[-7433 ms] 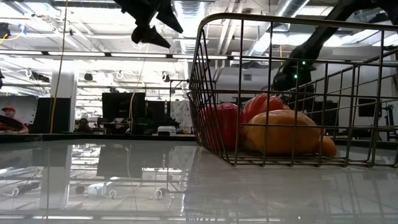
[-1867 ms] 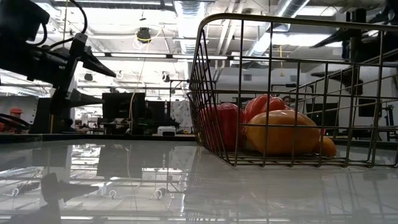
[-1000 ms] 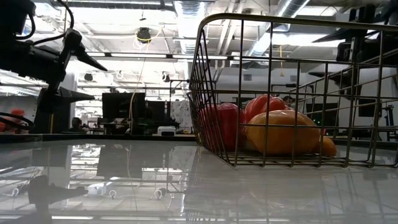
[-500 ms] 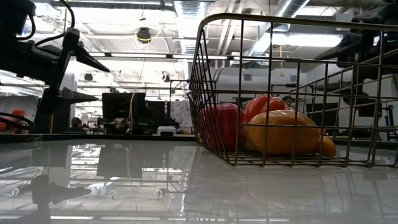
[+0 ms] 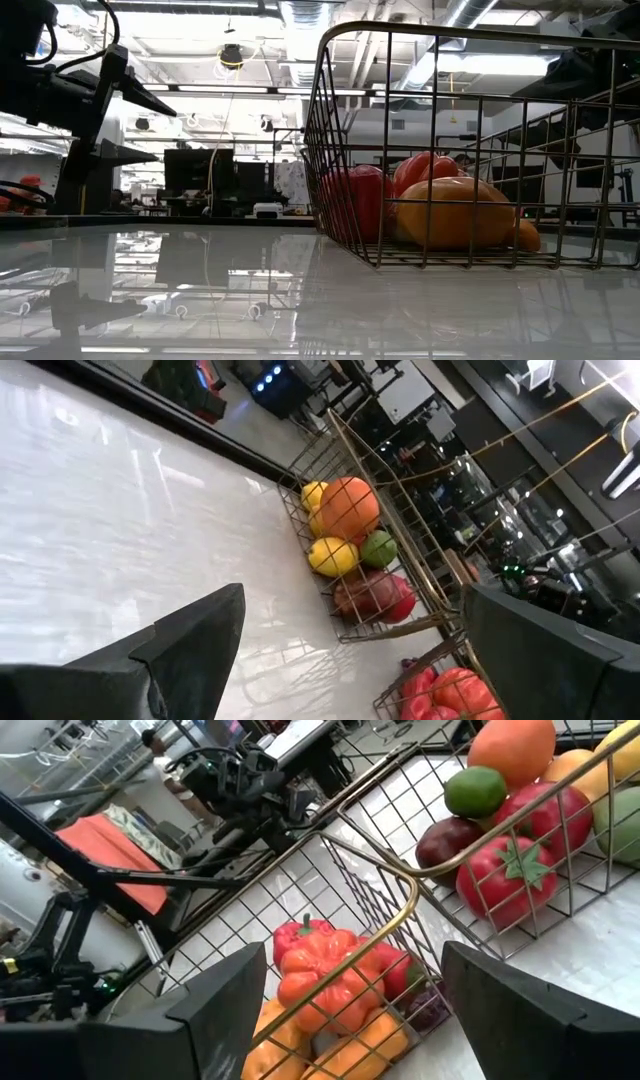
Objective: Sort produce into baskets
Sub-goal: Return to Home Position
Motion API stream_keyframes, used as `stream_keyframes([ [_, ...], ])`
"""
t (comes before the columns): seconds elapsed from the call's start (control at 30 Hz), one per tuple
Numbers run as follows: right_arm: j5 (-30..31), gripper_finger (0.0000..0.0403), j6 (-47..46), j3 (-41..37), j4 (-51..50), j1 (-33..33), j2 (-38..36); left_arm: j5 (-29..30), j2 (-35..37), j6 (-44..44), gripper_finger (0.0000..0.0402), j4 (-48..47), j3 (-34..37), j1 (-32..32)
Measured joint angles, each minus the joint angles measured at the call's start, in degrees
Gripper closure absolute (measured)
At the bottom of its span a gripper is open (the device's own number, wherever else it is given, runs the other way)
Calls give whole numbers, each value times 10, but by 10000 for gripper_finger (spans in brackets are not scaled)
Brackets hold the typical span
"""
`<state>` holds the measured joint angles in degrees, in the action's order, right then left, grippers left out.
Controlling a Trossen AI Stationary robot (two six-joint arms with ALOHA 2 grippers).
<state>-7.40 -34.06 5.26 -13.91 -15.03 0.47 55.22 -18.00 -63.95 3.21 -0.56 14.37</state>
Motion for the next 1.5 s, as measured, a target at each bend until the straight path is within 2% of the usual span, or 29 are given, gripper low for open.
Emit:
stream_keyframes([
  [0.43, 0, 75, 0, -1, 0, 0, 0, 0, 0, 74, 45, 0, 0, 0],
  [1.5, 0, 75, 0, -1, -2, 0, 0, 0, 0, 72, 45, 0, 0, 0],
])
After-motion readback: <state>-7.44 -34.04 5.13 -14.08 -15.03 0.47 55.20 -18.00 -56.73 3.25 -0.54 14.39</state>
